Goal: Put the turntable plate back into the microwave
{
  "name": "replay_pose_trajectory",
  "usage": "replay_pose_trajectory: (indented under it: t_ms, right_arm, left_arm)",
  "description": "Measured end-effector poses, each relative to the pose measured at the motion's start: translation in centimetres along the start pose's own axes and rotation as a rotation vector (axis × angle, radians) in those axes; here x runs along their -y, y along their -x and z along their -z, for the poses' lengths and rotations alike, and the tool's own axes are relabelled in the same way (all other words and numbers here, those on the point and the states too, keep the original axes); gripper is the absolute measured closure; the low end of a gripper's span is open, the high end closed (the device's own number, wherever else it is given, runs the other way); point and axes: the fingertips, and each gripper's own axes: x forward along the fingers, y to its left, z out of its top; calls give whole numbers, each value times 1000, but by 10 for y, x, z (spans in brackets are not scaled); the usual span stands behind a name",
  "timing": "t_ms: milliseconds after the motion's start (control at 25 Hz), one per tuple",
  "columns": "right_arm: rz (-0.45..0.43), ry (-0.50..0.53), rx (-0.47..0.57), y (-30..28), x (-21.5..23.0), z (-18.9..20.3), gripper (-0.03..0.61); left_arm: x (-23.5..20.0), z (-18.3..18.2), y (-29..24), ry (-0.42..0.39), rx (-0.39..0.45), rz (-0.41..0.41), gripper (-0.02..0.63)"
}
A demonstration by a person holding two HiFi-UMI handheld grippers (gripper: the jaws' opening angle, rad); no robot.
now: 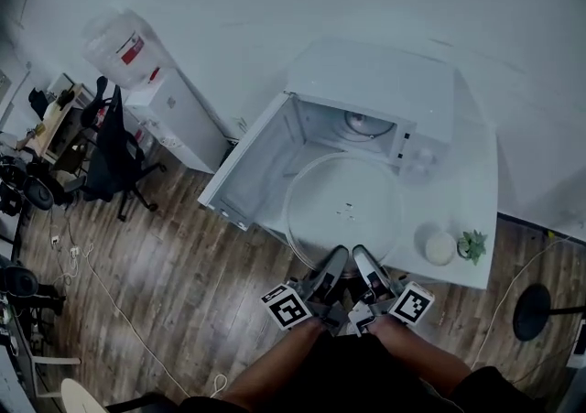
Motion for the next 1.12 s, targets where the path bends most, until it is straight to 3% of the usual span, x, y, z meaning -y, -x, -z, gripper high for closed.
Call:
replay_pose_trajectory:
  t_ms: [640,1120]
  right_arm:
    - [151,-21,175,-105,76,-38,517]
    - [245,-14,251,-131,121,-48,514]
  left_arm:
    - [-92,-72,-83,133,-216,34,552]
    - [-142,-80,-109,205,-308,36,546]
